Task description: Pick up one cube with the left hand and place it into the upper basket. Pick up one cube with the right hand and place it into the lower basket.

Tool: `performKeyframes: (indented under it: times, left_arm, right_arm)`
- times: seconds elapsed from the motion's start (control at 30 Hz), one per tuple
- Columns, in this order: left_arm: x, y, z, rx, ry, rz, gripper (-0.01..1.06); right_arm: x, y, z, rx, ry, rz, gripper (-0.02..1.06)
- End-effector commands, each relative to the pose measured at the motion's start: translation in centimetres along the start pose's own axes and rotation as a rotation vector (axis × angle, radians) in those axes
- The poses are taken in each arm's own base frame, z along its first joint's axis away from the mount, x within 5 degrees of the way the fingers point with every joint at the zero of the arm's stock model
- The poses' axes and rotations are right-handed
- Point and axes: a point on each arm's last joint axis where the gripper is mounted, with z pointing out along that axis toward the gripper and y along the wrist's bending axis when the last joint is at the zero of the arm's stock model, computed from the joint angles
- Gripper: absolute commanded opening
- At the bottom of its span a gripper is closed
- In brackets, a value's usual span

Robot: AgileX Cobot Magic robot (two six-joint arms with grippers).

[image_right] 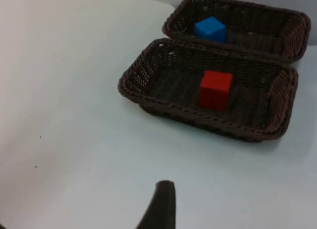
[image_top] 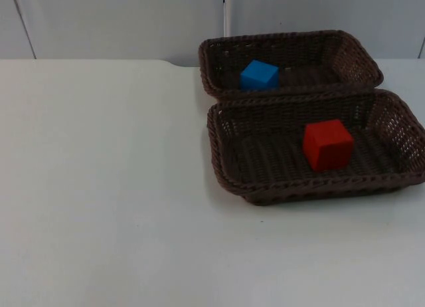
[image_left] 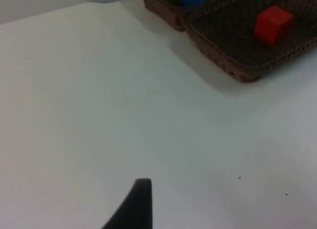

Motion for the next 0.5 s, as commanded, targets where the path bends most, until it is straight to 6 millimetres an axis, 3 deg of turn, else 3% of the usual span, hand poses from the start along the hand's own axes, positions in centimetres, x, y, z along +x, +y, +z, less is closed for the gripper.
performKeyframes:
  times: [0.0,0.23,0.47]
  left_arm:
    - [0.0,0.0,0.0,0.009,-0.015,-0.004,1.05]
    - [0.0,-0.2,0.0,0.033,-0.014,0.025,1.05]
    - [0.0,-0.2,0.0,0.033,-0.014,0.025,1.05]
  right_arm:
    - [0.0,0.0,0.0,-0.006,-0.008,-0.018,0.76]
    - [1.2,0.1,1.6,-0.006,0.047,-0.021,0.76]
    - [1.2,0.1,1.6,-0.008,0.047,-0.02,0.76]
